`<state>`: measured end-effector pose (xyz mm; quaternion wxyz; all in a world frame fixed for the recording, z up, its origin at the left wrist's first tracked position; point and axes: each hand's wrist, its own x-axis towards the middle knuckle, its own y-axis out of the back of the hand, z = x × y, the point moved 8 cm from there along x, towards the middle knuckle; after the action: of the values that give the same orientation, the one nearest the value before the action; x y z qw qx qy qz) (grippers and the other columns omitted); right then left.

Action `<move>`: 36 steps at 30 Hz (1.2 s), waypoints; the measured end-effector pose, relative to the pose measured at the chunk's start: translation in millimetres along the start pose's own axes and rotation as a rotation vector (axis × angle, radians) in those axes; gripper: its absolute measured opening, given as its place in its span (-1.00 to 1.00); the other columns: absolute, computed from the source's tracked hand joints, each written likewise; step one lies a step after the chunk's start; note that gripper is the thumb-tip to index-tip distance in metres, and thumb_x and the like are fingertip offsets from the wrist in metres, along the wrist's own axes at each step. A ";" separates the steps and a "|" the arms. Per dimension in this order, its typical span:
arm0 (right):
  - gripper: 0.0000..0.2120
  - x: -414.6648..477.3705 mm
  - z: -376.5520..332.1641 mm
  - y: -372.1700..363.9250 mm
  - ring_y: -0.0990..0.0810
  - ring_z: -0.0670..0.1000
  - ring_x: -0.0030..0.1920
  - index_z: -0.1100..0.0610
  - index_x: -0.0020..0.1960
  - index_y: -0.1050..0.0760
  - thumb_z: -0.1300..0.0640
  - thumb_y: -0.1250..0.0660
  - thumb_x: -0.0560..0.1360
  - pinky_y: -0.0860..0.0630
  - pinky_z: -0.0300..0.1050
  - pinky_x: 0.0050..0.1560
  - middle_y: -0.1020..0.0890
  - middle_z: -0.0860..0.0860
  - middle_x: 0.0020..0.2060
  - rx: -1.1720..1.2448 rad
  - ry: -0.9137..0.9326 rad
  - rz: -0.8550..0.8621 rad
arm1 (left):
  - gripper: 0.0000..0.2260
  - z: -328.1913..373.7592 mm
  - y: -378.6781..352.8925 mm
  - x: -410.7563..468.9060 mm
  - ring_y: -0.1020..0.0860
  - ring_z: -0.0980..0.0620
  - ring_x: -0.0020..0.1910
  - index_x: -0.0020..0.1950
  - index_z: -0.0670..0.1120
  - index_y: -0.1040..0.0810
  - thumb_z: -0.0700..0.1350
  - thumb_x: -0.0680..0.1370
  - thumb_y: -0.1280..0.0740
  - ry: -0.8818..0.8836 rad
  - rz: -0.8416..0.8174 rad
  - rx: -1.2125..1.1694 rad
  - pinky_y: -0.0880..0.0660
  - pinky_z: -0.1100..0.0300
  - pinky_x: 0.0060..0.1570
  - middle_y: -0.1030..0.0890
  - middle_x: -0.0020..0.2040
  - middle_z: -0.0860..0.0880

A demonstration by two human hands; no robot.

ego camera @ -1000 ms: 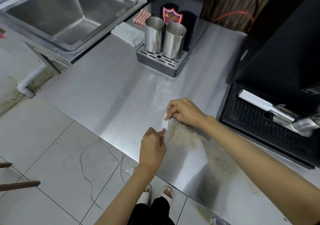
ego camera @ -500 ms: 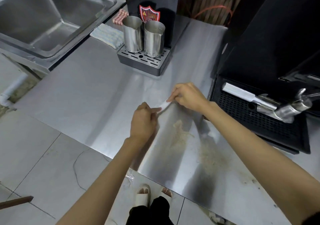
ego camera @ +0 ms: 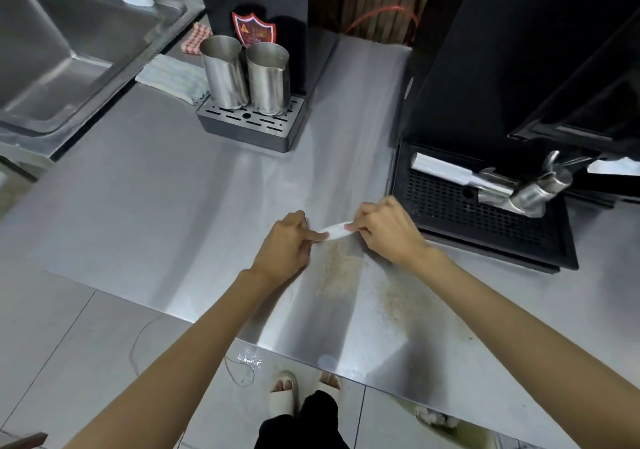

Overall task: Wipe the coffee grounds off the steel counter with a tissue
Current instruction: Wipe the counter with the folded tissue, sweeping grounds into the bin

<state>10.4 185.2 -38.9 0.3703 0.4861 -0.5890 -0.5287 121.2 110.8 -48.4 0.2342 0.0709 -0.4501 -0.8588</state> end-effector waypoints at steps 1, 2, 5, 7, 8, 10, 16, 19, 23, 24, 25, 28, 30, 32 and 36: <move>-0.67 -11.0 -0.2 -2.7 -0.56 0.12 -0.05 0.01 0.17 -0.57 0.26 -0.18 0.51 -0.21 -0.13 0.12 -0.63 0.03 0.04 -0.005 -0.003 -0.002 | -0.73 3.9 -3.5 -4.8 -0.46 -0.13 -0.30 0.01 -0.12 -0.66 -0.39 0.43 -0.30 -0.031 -0.024 -0.010 -0.38 0.20 -0.26 -0.33 -0.29 -0.02; -0.68 -20.9 -1.4 -5.4 -0.56 0.11 -0.07 0.01 0.15 -0.58 0.25 -0.19 0.50 -0.17 -0.15 0.10 -0.64 0.03 0.01 -0.011 0.001 0.008 | -0.73 7.5 -6.4 -9.4 -0.44 -0.07 -0.30 0.01 -0.11 -0.66 -0.37 0.44 -0.29 -0.053 -0.059 -0.025 -0.36 0.26 -0.23 -0.33 -0.29 -0.01; -0.70 -39.0 -3.7 -11.3 -0.59 0.07 -0.14 0.00 0.08 -0.62 0.25 -0.23 0.46 -0.13 -0.20 0.04 -0.65 0.01 -0.11 0.013 0.001 0.018 | -0.73 15.1 -9.8 -17.5 -0.36 0.07 -0.23 0.07 -0.06 -0.64 -0.32 0.49 -0.27 -0.081 -0.179 -0.021 -0.22 0.43 -0.22 -0.30 -0.31 0.08; -0.71 -39.1 -5.9 -9.9 -0.59 0.03 -0.08 0.01 0.06 -0.63 0.26 -0.25 0.46 -0.14 -0.22 0.07 -0.66 -0.02 -0.07 0.106 -0.033 0.005 | -0.75 14.1 -2.5 -20.1 -0.35 0.08 -0.23 0.08 -0.06 -0.63 -0.30 0.50 -0.28 -0.049 -0.185 -0.041 -0.22 0.45 -0.23 -0.26 -0.34 0.18; -0.73 -34.4 -7.7 -5.0 -0.60 0.02 -0.07 0.02 0.04 -0.64 0.26 -0.27 0.46 -0.16 -0.22 0.08 -0.66 -0.02 -0.06 0.163 -0.053 0.032 | -0.75 11.6 5.0 -21.2 -0.35 0.07 -0.25 0.07 -0.06 -0.64 -0.31 0.50 -0.29 -0.024 -0.146 -0.057 -0.24 0.45 -0.23 -0.25 -0.34 0.19; -0.74 -17.0 -15.4 6.7 -0.62 0.03 -0.08 0.05 -0.02 -0.67 0.30 -0.29 0.42 -0.20 -0.22 0.06 -0.68 0.01 -0.07 0.232 -0.065 0.097 | -0.75 2.4 21.9 -25.8 -0.36 0.05 -0.31 0.05 -0.07 -0.65 -0.33 0.48 -0.31 0.028 -0.046 -0.060 -0.26 0.43 -0.21 -0.26 -0.35 0.19; -0.73 35.8 -63.8 -8.3 -0.64 0.10 -0.11 0.08 -0.03 -0.67 0.34 -0.29 0.41 -0.26 -0.22 0.01 -0.70 0.06 -0.07 0.252 0.051 0.026 | -0.74 -40.0 52.2 -49.6 -0.48 -0.09 -0.30 0.05 -0.08 -0.65 -0.34 0.47 -0.31 0.215 0.055 0.085 -0.41 0.22 -0.15 -0.33 -0.34 0.03; -0.75 35.5 -74.0 -11.7 -0.64 0.03 -0.11 0.07 -0.05 -0.68 0.31 -0.31 0.42 -0.22 -0.34 -0.01 -0.70 0.02 -0.09 0.275 0.086 -0.010 | -0.74 -41.3 48.9 -67.3 -0.54 -0.22 -0.26 0.03 -0.08 -0.66 -0.34 0.46 -0.31 0.259 0.065 0.068 -0.43 0.18 -0.14 -0.29 -0.38 0.08; -0.77 21.9 -64.0 -7.0 -0.62 0.00 -0.14 0.05 -0.09 -0.69 0.29 -0.32 0.42 -0.20 -0.29 0.07 -0.69 -0.04 -0.11 0.276 0.111 -0.082 | -0.75 -17.1 23.1 -82.2 -0.57 -0.21 -0.22 0.05 -0.10 -0.65 -0.32 0.45 -0.32 0.314 0.075 0.017 -0.36 0.27 -0.17 -0.50 -0.30 -0.16; -0.77 17.7 -59.4 -6.3 -0.61 -0.01 -0.14 0.03 -0.09 -0.69 0.29 -0.32 0.42 -0.16 -0.28 0.07 -0.69 -0.05 -0.11 0.251 0.113 -0.102 | -0.74 -9.0 15.8 -83.1 -0.57 -0.20 -0.22 0.05 -0.11 -0.65 -0.33 0.44 -0.32 0.323 0.078 -0.008 -0.32 0.32 -0.20 -0.54 -0.26 -0.21; -0.77 13.8 -54.4 -5.4 -0.60 -0.02 -0.13 0.02 -0.09 -0.68 0.28 -0.31 0.42 -0.12 -0.29 0.04 -0.69 -0.07 -0.10 0.225 0.117 -0.117 | -0.74 -0.7 8.9 -82.7 -0.57 -0.19 -0.23 0.06 -0.11 -0.65 -0.33 0.44 -0.31 0.325 0.080 -0.032 -0.28 0.36 -0.23 -0.56 -0.24 -0.23; -0.77 4.1 -40.0 -1.8 -0.61 -0.01 -0.10 -0.01 -0.10 -0.69 0.25 -0.31 0.41 -0.05 -0.35 -0.05 -0.69 -0.08 -0.10 0.170 0.141 -0.136 | -0.73 20.5 -9.5 -80.7 -0.58 -0.16 -0.18 0.10 -0.10 -0.63 -0.32 0.46 -0.28 0.337 0.073 -0.062 -0.27 0.39 -0.22 -0.59 -0.18 -0.23; -0.77 -1.3 -32.3 -0.4 -0.62 0.01 -0.11 -0.02 -0.10 -0.68 0.24 -0.31 0.41 -0.06 -0.35 -0.06 -0.70 -0.08 -0.10 0.154 0.157 -0.136 | -0.73 28.7 -16.1 -80.5 -0.58 -0.16 -0.16 0.11 -0.10 -0.62 -0.31 0.48 -0.28 0.366 0.090 -0.065 -0.26 0.41 -0.20 -0.60 -0.16 -0.23; -0.77 -8.0 -25.2 0.8 -0.62 0.01 -0.12 -0.01 -0.10 -0.69 0.24 -0.32 0.42 -0.11 -0.34 -0.02 -0.70 -0.08 -0.10 0.157 0.175 -0.138 | -0.74 35.6 -21.2 -81.0 -0.58 -0.17 -0.16 0.09 -0.11 -0.63 -0.30 0.48 -0.27 0.410 0.120 -0.085 -0.24 0.44 -0.19 -0.61 -0.16 -0.23; -0.74 -25.2 -10.6 4.3 -0.63 0.00 -0.10 0.00 -0.09 -0.69 0.28 -0.29 0.43 -0.06 -0.41 -0.08 -0.70 -0.06 -0.09 0.127 0.231 -0.134 | -0.75 57.2 -36.8 -83.0 -0.59 -0.17 -0.15 0.08 -0.14 -0.64 -0.32 0.48 -0.27 0.460 0.164 -0.114 -0.25 0.46 -0.16 -0.62 -0.14 -0.23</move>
<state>26.0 206.6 -31.0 0.3679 0.6043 -0.5412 -0.4545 162.8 209.7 -52.0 0.4029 0.2143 -0.3401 -0.8222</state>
